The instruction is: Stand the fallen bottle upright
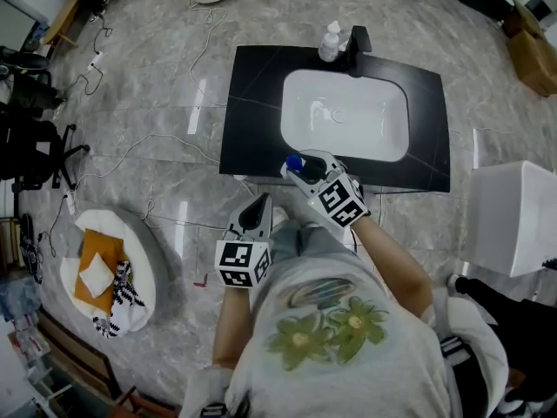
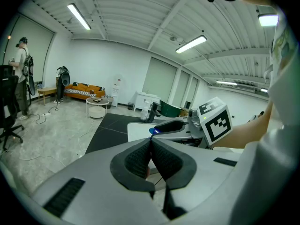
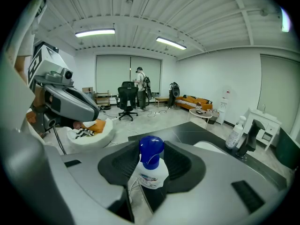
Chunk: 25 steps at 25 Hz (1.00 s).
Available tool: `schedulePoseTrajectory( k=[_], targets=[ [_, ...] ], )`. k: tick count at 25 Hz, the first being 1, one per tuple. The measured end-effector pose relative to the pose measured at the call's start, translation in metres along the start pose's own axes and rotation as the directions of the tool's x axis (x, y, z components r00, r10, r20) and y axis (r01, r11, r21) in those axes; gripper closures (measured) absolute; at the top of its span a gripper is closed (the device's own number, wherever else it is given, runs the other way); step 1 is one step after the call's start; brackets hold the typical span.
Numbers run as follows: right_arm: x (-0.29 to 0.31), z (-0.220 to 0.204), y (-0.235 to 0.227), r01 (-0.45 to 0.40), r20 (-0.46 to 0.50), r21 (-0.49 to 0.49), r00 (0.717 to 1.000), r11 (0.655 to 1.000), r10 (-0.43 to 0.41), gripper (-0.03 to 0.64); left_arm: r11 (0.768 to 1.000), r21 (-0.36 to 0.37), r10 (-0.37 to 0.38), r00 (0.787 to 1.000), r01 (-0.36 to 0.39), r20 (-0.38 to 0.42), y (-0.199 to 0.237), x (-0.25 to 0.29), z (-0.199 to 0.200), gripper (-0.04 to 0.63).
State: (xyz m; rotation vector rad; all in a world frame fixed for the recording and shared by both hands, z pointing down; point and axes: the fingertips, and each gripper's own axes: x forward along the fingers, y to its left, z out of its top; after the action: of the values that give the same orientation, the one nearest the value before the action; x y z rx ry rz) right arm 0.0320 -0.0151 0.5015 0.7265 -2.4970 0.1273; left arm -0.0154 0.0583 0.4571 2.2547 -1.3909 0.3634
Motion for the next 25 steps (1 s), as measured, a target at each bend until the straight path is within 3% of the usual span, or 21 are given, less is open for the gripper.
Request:
schedulePoseTrajectory(
  k=[22,25],
  targets=[
    [-0.020,-0.048,0.002,0.001,-0.109,0.081,0.994,0.997,0.008,0.446,1.000,0.002,-0.005,1.000,0.005,-0.012,-0.012,0.001,-0.007,0.577],
    [-0.032,-0.044,0.002,-0.001,-0.079,0.110,0.997,0.994,0.010,0.493,1.000,0.008,-0.010,1.000,0.011,-0.011,-0.016,0.002,-0.004,0.577]
  ],
)
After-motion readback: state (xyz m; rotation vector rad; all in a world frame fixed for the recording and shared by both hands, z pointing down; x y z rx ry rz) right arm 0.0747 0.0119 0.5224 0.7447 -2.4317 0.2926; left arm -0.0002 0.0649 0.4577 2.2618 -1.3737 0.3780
